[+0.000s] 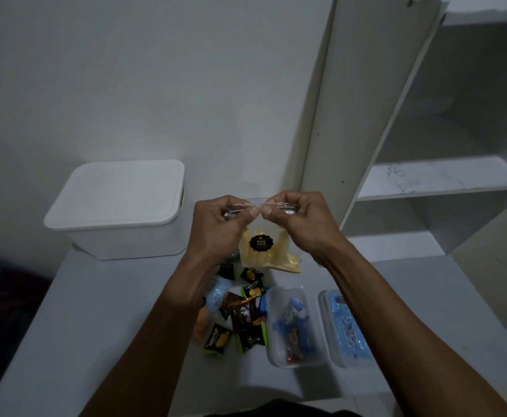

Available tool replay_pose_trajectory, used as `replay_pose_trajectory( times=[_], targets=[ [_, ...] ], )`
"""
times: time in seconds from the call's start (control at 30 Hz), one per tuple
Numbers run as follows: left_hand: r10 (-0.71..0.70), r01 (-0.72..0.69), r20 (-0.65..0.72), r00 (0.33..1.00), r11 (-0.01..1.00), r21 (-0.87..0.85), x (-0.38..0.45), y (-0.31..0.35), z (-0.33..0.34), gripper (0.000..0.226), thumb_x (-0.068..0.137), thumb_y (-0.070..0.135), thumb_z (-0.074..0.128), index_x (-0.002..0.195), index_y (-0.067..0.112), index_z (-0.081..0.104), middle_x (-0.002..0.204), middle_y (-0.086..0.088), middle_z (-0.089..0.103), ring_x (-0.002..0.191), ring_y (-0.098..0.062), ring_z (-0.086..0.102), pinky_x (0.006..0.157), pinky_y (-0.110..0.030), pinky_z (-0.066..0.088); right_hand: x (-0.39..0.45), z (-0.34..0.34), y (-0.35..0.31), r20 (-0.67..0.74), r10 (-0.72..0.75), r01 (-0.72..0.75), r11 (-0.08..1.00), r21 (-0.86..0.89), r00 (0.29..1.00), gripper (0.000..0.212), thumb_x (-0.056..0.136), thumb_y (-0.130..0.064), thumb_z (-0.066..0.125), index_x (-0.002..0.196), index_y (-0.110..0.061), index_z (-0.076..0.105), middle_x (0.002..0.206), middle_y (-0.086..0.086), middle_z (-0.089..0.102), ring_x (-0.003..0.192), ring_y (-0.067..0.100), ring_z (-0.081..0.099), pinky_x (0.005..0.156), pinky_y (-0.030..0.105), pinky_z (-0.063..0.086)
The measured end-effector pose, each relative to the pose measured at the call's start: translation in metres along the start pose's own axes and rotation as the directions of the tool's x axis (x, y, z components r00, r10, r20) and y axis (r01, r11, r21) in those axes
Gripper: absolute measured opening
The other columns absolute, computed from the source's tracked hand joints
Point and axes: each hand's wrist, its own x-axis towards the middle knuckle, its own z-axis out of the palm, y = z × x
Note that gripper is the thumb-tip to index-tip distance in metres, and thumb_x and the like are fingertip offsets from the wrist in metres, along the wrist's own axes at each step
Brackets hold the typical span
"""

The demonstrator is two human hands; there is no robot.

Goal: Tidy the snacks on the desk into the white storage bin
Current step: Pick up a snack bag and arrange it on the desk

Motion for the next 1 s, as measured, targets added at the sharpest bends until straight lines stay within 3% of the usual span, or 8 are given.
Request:
replay_pose_trajectory(
  times=[0.23,0.33,0.47,0.57,0.77,0.87,0.93,1.0],
  targets=[
    [-0.023,0.022,-0.026,0.999,0.999,-0.033,-0.003,-0.006,-0.011,0.021,0.081,0.009,0.076,0.071,0.027,0.072,0.073,0.008,0.072,0.074,-0.008,0.066,0.067,-0.023,0.055,-0.002,-0.009,0.001,0.004,-0.005,0.005,1.0,-0.03,1.0,0.014,0.083,-0.021,0.077,0.085,-0.008,0.075,0.081,0.003,0.075,0.073,0.004,0.068,0.066,0.017,0.053],
    [-0.011,0.011,-0.034,0.999,1.0,-0.019,-0.005,-0.005,-0.012,0.023,0.081,0.008,0.076,0.071,0.028,0.072,0.072,0.008,0.072,0.075,-0.01,0.066,0.072,-0.026,0.055,-0.005,-0.009,-0.001,0.022,-0.022,0.022,1.0,-0.004,1.0,0.015,0.084,-0.017,0.075,0.087,-0.003,0.075,0.083,0.005,0.076,0.071,-0.001,0.068,0.064,0.009,0.049],
    [-0.002,0.002,-0.007,1.0,1.0,-0.004,-0.005,-0.005,-0.018,0.019,0.088,0.011,0.069,0.078,0.026,0.074,0.078,0.005,0.075,0.082,-0.015,0.069,0.079,-0.033,0.056,-0.004,-0.018,-0.007,0.117,0.034,-0.026,0.997,-0.072,0.993,0.02,0.084,-0.033,0.071,0.093,-0.016,0.077,0.092,-0.004,0.077,0.089,0.006,0.071,0.073,0.026,0.052],
    [0.015,-0.015,0.022,1.0,0.999,0.029,-0.004,-0.002,-0.022,0.017,0.09,0.013,0.067,0.082,0.026,0.074,0.079,0.009,0.075,0.085,-0.008,0.07,0.081,-0.028,0.055,-0.001,-0.023,-0.02,0.186,0.092,-0.085,0.995,-0.047,0.978,0.041,0.081,-0.051,0.062,0.096,-0.015,0.076,0.09,-0.003,0.078,0.084,0.004,0.071,0.075,0.034,0.052],
    [0.028,-0.035,0.065,0.998,0.993,0.114,-0.003,0.001,-0.022,0.014,0.092,0.018,0.066,0.085,0.028,0.074,0.082,0.012,0.074,0.088,-0.009,0.068,0.074,-0.024,0.054,0.011,-0.021,-0.035,0.303,0.045,0.051,0.952,-0.301,0.952,0.023,0.089,-0.03,0.068,0.092,-0.008,0.076,0.082,0.002,0.076,0.074,0.009,0.069,0.057,0.012,0.049],
    [0.033,-0.025,-0.072,0.997,0.993,0.112,-0.004,-0.003,-0.017,0.004,0.088,0.026,0.071,0.089,0.024,0.074,0.086,0.009,0.073,0.086,-0.008,0.065,0.074,-0.025,0.053,0.012,-0.017,-0.031,0.283,0.045,0.039,0.958,-0.284,0.958,0.022,0.087,-0.029,0.071,0.088,-0.007,0.074,0.081,0.006,0.075,0.069,0.009,0.066,0.057,0.014,0.051],
    [-0.021,0.042,-0.22,0.975,0.995,0.091,-0.007,-0.003,-0.011,0.018,0.083,0.037,0.075,0.087,0.019,0.073,0.082,0.007,0.072,0.078,-0.006,0.064,0.071,-0.023,0.052,0.011,-0.008,-0.023,0.22,0.037,0.019,0.969,-0.246,0.975,0.022,0.088,-0.028,0.071,0.088,-0.007,0.073,0.079,0.007,0.074,0.067,0.007,0.065,0.056,0.014,0.05],
    [-0.113,0.13,-0.228,0.967,0.99,0.061,-0.009,-0.002,-0.004,0.03,0.081,0.047,0.073,0.08,0.017,0.073,0.074,0.004,0.072,0.073,-0.008,0.067,0.069,-0.025,0.054,0.009,0.001,-0.014,0.169,0.04,0.004,0.968,-0.252,0.985,0.019,0.09,-0.028,0.069,0.087,-0.01,0.073,0.078,0.003,0.074,0.068,0.005,0.065,0.058,0.017,0.05]
  ],
)
